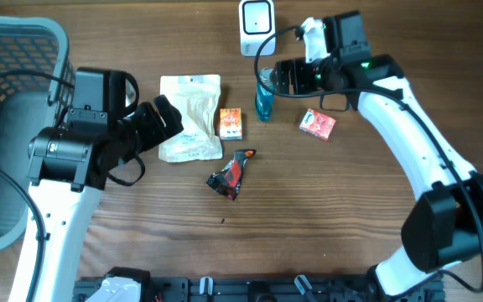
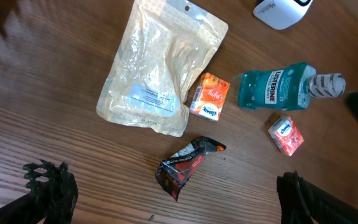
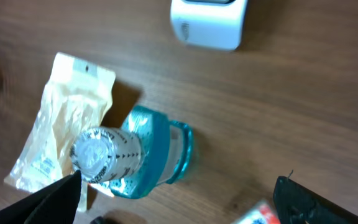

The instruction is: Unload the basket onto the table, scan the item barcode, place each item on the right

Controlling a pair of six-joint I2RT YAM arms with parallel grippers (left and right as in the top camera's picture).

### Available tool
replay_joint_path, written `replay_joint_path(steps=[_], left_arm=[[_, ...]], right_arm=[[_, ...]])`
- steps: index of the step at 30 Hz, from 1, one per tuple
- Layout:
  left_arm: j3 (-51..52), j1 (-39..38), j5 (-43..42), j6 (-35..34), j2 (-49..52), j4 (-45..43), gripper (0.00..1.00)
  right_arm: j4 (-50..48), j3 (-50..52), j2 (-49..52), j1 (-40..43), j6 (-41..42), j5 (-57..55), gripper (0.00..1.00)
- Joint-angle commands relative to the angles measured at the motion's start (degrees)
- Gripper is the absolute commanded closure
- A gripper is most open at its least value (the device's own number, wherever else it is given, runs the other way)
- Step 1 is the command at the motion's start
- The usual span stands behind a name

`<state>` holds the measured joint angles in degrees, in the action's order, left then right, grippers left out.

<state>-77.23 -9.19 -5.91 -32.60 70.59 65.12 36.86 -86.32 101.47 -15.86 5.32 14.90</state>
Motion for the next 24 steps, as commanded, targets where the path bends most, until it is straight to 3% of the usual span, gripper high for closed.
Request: replay_joint_path(steps=[1, 6, 13, 16, 24], left_arm=[[-0.50, 0.31, -0.68, 0.85, -0.09, -0.11, 0.00], [-0.50, 0.31, -0.68, 0.85, -0.09, -0.11, 0.00], [-0.50, 0.31, -0.68, 0.85, -0.09, -0.11, 0.00], [-0.50, 0.31, -0.68, 0.85, -0.09, -0.11, 0.00], [-0.50, 0.31, -0.68, 0.85, -0.09, -0.11, 0.00]], right_arm=[[0.09, -2.56, -4.22, -0.37, 0.63, 0.55, 0.00], [0.02, -2.16, -2.12, -3.74, 0.68, 1.25, 0.00], [-0.61, -2.16, 6.27, -9.97, 1.64, -7.98, 0.01], [-0.59, -2.16, 8.20, -10.93, 4.31, -14.16, 0.00], [-2.38, -2.16, 12.81, -11.04, 5.33, -13.70, 0.02]])
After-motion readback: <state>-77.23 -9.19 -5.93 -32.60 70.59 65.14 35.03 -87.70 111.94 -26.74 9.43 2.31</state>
